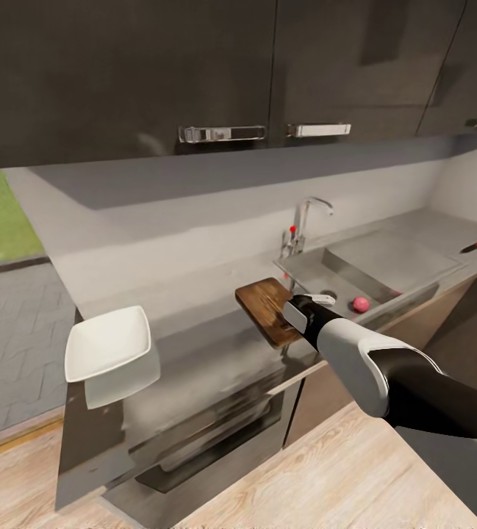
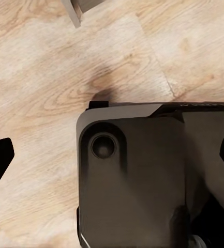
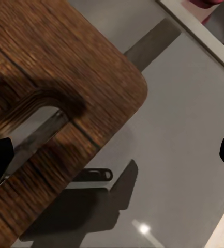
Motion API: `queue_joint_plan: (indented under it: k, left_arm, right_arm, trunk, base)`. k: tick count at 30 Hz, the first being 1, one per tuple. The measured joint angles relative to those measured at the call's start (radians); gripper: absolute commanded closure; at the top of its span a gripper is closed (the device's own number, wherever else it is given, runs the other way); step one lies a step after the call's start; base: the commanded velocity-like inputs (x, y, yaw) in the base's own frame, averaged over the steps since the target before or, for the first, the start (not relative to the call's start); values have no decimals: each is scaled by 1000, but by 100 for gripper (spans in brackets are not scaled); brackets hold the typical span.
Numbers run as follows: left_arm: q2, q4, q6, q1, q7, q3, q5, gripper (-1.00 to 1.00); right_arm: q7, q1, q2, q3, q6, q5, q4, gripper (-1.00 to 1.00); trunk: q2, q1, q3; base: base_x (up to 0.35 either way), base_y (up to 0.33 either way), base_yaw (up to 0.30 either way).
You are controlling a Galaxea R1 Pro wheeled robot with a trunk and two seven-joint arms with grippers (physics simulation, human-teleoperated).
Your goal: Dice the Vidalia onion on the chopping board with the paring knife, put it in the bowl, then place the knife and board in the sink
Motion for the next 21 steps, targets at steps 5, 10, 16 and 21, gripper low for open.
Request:
queue_joint_plan:
  k: [5, 10, 16, 21]
  left_arm:
    - [1, 0, 0, 0, 0, 0, 0, -100]
    - [1, 0, 0, 0, 0, 0, 0, -100]
    - [1, 0, 0, 0, 0, 0, 0, -100]
    - [1, 0, 0, 0, 0, 0, 0, -100]
  right_arm:
    - [0, 0, 0, 0, 0, 0, 0, -100]
    - [0, 0, 0, 0, 0, 0, 0, -100]
    - [0, 0, 0, 0, 0, -1, 0, -100]
    - [0, 0, 0, 0, 0, -1, 0, -100]
  trunk:
    - [0, 0, -8]
    - [0, 0, -16]
    - [0, 0, -25]
    - [0, 0, -33]
  base:
    - [42, 74, 0]
    - [36, 45, 0]
    - [5, 6, 0]
    - [0, 0, 0]
